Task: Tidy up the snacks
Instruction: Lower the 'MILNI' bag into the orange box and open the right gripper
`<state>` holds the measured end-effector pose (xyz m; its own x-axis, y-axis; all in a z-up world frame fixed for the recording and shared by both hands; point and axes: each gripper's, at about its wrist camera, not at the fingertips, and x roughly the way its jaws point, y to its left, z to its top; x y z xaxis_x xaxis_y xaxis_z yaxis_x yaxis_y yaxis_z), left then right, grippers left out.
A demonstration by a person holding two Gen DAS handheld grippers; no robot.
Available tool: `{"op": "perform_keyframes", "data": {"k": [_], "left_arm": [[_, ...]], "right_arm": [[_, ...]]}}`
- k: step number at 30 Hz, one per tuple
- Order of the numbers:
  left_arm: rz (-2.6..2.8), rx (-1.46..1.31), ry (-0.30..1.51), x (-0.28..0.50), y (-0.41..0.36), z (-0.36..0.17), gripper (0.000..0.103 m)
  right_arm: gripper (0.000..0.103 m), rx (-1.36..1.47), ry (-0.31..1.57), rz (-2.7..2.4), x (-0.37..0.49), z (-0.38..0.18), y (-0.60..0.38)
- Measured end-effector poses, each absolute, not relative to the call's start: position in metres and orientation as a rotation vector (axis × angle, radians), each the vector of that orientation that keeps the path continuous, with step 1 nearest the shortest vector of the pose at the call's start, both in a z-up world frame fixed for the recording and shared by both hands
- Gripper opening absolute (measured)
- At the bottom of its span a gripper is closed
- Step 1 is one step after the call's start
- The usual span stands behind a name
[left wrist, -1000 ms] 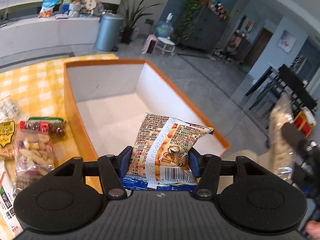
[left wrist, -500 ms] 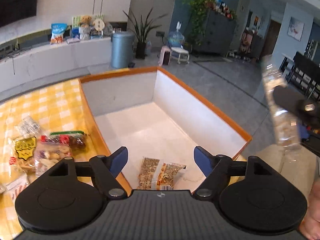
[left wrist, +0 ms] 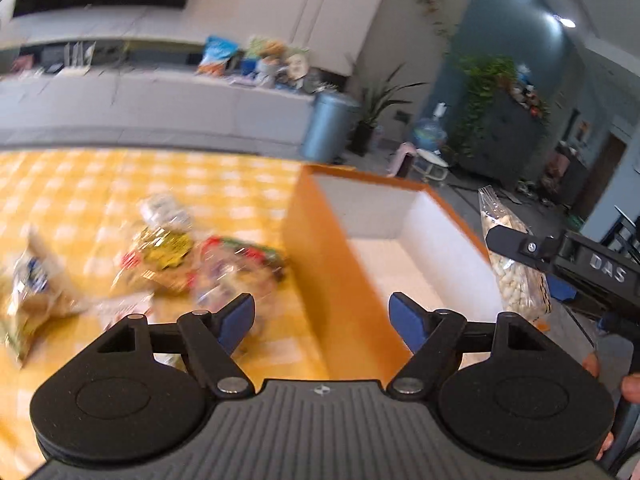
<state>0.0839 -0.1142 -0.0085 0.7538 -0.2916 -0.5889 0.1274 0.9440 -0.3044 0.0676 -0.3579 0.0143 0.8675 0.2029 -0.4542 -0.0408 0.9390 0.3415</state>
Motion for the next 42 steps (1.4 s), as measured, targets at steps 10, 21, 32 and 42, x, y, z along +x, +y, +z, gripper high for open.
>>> {"op": "perform_keyframes", "data": {"k": [10, 21, 32, 42], "left_arm": [[-0.216, -0.184, 0.719, 0.094, -0.098, -0.038, 0.090], [-0.199, -0.165, 0.738, 0.085, -0.088, -0.057, 0.089], [-0.187, -0.182, 0.717, 0.081, -0.075, -0.046, 0.089], [-0.187, -0.177, 0.708, 0.080, -0.074, -0.043, 0.089]], "right_arm": [[0.079, 0.212, 0.727, 0.006, 0.096, -0.022, -0.317], [0.078, 0.039, 0.881, -0.165, 0.109, -0.036, -0.300], [0.079, -0.082, 0.959, -0.191, 0.109, -0.043, -0.294], [0.079, 0.170, 0.817, -0.071, 0.084, -0.027, -0.318]]}}
